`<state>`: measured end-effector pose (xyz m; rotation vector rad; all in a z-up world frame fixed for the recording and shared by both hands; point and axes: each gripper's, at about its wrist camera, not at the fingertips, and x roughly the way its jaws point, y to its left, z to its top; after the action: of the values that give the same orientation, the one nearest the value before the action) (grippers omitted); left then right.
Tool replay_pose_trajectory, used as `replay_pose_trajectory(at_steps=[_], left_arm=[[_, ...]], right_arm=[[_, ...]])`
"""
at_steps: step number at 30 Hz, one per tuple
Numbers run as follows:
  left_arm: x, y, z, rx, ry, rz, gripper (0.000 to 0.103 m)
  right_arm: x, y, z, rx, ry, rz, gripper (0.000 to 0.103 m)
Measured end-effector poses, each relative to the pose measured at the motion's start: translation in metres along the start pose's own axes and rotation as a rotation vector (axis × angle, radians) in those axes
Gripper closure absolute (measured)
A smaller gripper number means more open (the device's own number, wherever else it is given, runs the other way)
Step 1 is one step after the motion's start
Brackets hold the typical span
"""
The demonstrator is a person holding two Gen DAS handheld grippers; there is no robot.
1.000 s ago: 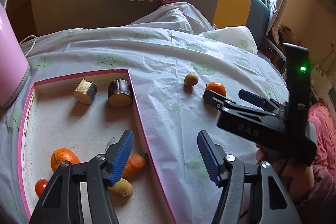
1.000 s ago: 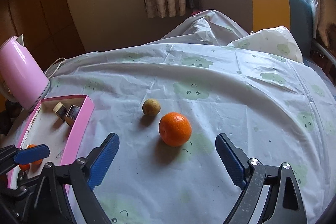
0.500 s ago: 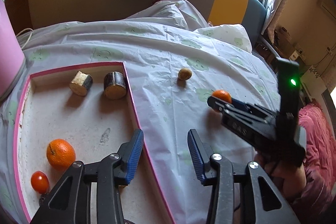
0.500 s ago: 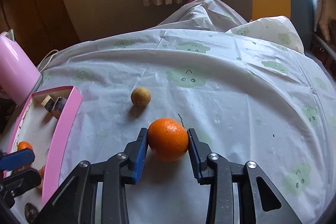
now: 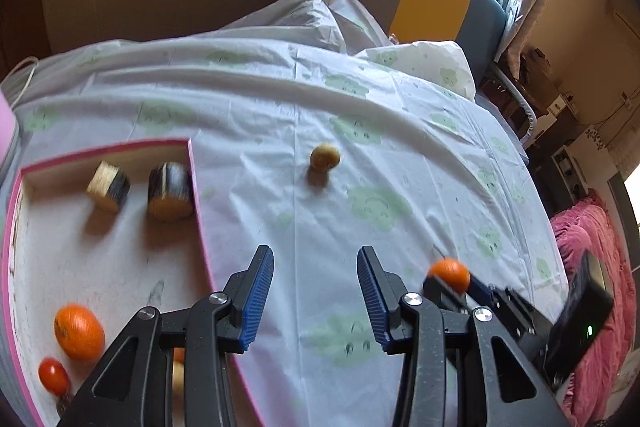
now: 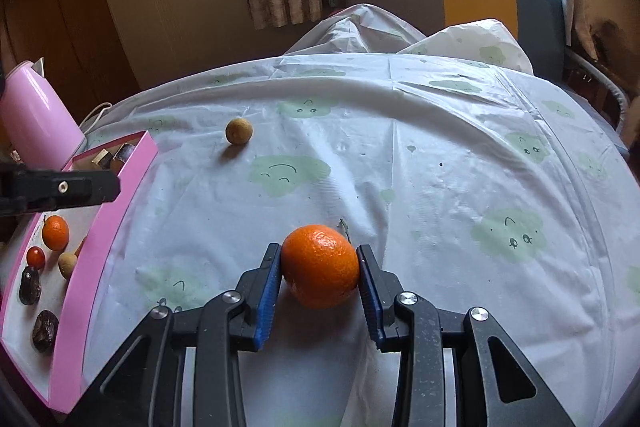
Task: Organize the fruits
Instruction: 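Grasp the small tan fruit with the left gripper, then carry the tan fruit into the tray with the left gripper while the right gripper holds the mandarin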
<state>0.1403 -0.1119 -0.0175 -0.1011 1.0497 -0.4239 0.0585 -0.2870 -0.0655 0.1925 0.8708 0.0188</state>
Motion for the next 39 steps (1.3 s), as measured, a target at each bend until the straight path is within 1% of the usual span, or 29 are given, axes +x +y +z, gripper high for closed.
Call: replay_pose_trajectory(at_steps=[2,6,11,16,19,20,21,22,24,26,29,31,35,39], left_arm=[[0.007,-0.003,0.012,-0.006,-0.003,0.019,0.059],[0.029,-0.013,0.031,0.022,0.001,0.057,0.059],[0.054,-0.020,0.050,0.030,0.003,0.085,0.059],[0.077,-0.029,0.062,0.056,0.009,0.102,0.059],[0.092,-0.031,0.065,0.076,0.013,0.129,0.059],[0.098,-0.031,0.065,0.077,0.020,0.140,0.062],[0.104,-0.029,0.064,0.072,0.034,0.145,0.075],[0.109,-0.027,0.063,0.063,0.049,0.139,0.076],[0.107,-0.024,0.061,0.047,0.033,0.122,0.076],[0.103,-0.023,0.057,0.043,0.038,0.112,0.076],[0.091,-0.027,0.047,0.056,0.044,0.123,0.076],[0.080,-0.031,0.040,0.054,0.051,0.107,0.076],[0.058,-0.044,0.023,0.083,0.066,0.103,0.076],[0.033,-0.052,0.003,0.091,0.087,0.096,0.076]], right_arm=[[0.000,-0.001,-0.001,0.003,-0.004,0.005,0.066],[0.001,-0.003,-0.001,0.011,-0.011,0.014,0.066],[0.003,-0.003,0.000,0.019,-0.015,0.023,0.065],[0.005,-0.007,-0.001,0.033,-0.015,0.043,0.065],[0.006,-0.007,-0.001,0.035,-0.013,0.046,0.065],[0.005,-0.007,-0.002,0.036,-0.013,0.048,0.065],[0.005,-0.008,-0.001,0.037,-0.013,0.049,0.065],[0.006,-0.008,-0.001,0.037,-0.012,0.050,0.065],[0.006,-0.008,-0.002,0.038,-0.011,0.052,0.065],[0.006,-0.008,-0.002,0.038,-0.011,0.052,0.065],[0.007,-0.008,-0.002,0.037,-0.002,0.050,0.065],[0.007,-0.007,-0.002,0.034,0.000,0.046,0.065],[0.005,-0.006,0.001,0.029,0.006,0.027,0.066],[-0.007,-0.013,0.002,0.050,-0.010,0.016,0.066]])
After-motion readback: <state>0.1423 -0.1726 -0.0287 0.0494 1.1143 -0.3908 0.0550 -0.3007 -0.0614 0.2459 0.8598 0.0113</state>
